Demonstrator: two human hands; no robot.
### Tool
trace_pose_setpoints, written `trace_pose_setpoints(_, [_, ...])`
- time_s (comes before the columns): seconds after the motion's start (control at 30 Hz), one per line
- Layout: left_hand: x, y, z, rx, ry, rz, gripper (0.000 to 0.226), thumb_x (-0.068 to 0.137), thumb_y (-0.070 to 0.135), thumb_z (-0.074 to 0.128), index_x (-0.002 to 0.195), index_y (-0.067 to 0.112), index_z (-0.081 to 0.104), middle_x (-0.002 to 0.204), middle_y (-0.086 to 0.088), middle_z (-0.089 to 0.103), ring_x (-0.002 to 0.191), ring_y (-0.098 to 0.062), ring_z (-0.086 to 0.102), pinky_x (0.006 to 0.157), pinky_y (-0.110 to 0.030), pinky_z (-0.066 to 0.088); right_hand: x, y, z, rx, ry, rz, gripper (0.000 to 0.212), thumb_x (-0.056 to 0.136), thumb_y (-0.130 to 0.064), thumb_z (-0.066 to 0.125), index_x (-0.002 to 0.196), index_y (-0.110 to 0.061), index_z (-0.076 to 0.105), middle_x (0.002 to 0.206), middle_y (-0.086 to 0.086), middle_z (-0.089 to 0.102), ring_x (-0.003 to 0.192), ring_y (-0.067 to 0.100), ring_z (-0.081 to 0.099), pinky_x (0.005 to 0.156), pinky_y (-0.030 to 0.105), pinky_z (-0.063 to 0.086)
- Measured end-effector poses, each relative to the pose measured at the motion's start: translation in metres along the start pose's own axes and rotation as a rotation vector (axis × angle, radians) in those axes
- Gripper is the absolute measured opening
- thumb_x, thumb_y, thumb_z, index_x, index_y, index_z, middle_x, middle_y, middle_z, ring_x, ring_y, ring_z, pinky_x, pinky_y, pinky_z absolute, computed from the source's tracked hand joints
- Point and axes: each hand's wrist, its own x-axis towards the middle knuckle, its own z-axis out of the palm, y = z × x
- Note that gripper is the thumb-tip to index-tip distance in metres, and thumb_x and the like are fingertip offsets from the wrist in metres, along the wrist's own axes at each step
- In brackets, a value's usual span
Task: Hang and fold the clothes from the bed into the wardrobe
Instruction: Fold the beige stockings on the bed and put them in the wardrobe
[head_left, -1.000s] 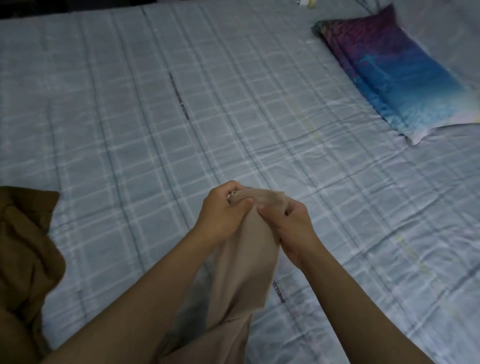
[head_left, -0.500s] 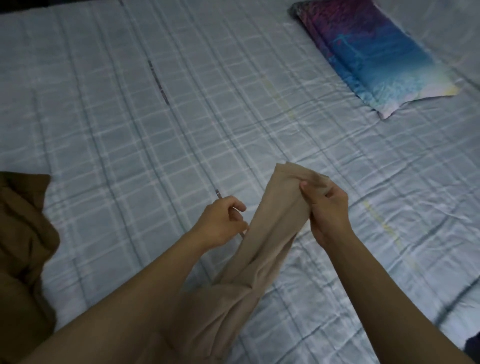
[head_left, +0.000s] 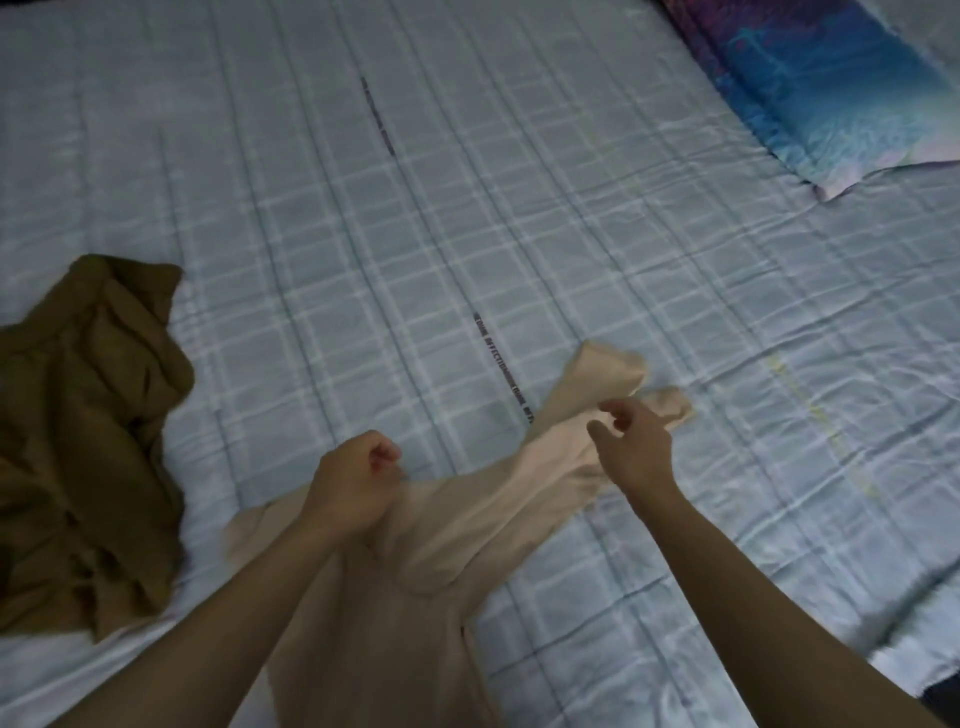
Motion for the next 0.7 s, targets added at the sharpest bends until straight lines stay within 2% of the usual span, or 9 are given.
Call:
trace_pose_setpoints(0.1, [-0.021, -0.033, 0.005, 0.189, 0.042, 0.128, 0.016, 0.089, 0.016, 0.059, 0.102, 0.021, 0.066, 0.102, 0.001, 0.066, 0.097, -0.023, 0.062, 0.085, -0.034, 0.047, -0.029, 0.006, 0.02, -0.078, -0.082, -0.194, 0.027, 0.088, -0.009, 0.068, 0.116, -0.007, 0.067, 0.113, 0.006, 0.067, 0.108, 0.025, 0.062, 0.09, 0.031, 0.046])
trace_pose_setpoints(0.17, [-0.037, -0.049, 0.015, 0.391, 0.065, 0.298, 0.023, 0.089, 0.025, 0.052, 0.108, 0.02, 0.064, 0.112, -0.001, 0.063, 0.103, -0.027, 0.057, 0.085, -0.042, 0.049, -0.047, 0.016, 0.037, -0.169, -0.177, -0.327, 0.037, 0.087, -0.012, 0.071, 0.123, -0.008, 0.063, 0.126, 0.01, 0.062, 0.12, 0.028, 0.055, 0.102, 0.038, 0.043])
trace_pose_setpoints(0.23, [-0.047, -0.06, 0.028, 0.522, 0.078, 0.395, 0.034, 0.087, 0.032, 0.052, 0.118, 0.019, 0.061, 0.126, -0.006, 0.059, 0.112, -0.031, 0.056, 0.087, -0.044, 0.051, -0.059, 0.03, 0.055, -0.319, -0.306, -0.371, 0.056, 0.086, -0.024, 0.073, 0.137, -0.013, 0.053, 0.145, 0.014, 0.045, 0.136, 0.031, 0.039, 0.11, 0.041, 0.035])
trace_pose_setpoints(0.3, [-0.05, -0.073, 0.043, 0.597, 0.02, 0.368, 0.05, 0.091, 0.043, 0.04, 0.134, 0.02, 0.052, 0.142, -0.006, 0.049, 0.127, -0.029, 0.048, 0.095, -0.044, 0.048, -0.064, 0.044, 0.072, -0.484, -0.358, -0.375, 0.07, 0.088, -0.036, 0.068, 0.149, -0.021, 0.038, 0.159, 0.014, 0.022, 0.147, 0.03, 0.02, 0.115, 0.042, 0.028])
trace_pose_setpoints(0.37, [-0.048, -0.089, 0.056, 0.622, -0.048, 0.283, 0.067, 0.092, 0.052, 0.019, 0.149, 0.023, 0.038, 0.157, -0.006, 0.034, 0.143, -0.028, 0.033, 0.107, -0.043, 0.04, -0.066, 0.054, 0.084, -0.56, -0.336, -0.387, 0.075, 0.09, -0.041, 0.063, 0.153, -0.026, 0.027, 0.164, 0.009, 0.009, 0.151, 0.027, 0.008, 0.118, 0.043, 0.024])
trace_pose_setpoints(0.43, [-0.049, -0.101, 0.065, 0.621, -0.043, 0.273, 0.07, 0.091, 0.051, 0.018, 0.149, 0.022, 0.042, 0.158, -0.009, 0.034, 0.144, -0.029, 0.033, 0.107, -0.046, 0.039, -0.067, 0.059, 0.088, -0.502, -0.27, -0.408, 0.072, 0.088, -0.035, 0.065, 0.152, -0.024, 0.033, 0.163, 0.01, 0.015, 0.15, 0.028, 0.014, 0.118, 0.043, 0.025])
trace_pose_setpoints(0.53, [-0.048, -0.096, 0.074, 0.623, 0.038, 0.27, 0.063, 0.086, 0.045, 0.031, 0.135, 0.017, 0.059, 0.144, -0.015, 0.052, 0.13, -0.036, 0.051, 0.093, -0.052, 0.047, -0.058, 0.064, 0.081, -0.325, -0.17, -0.384, 0.06, 0.087, -0.018, 0.068, 0.144, -0.012, 0.048, 0.155, 0.013, 0.035, 0.142, 0.029, 0.032, 0.116, 0.033, 0.024])
trace_pose_setpoints(0.7, [-0.031, -0.055, 0.083, 0.58, 0.196, 0.246, 0.041, 0.079, 0.035, 0.042, 0.107, 0.017, 0.066, 0.131, -0.01, 0.059, 0.116, -0.035, 0.052, 0.09, -0.05, 0.036, -0.031, 0.066, 0.058, -0.237, -0.032, -0.407, 0.041, 0.088, -0.005, 0.065, 0.128, -0.004, 0.06, 0.138, 0.013, 0.055, 0.131, 0.029, 0.047, 0.11, 0.015, 0.022])
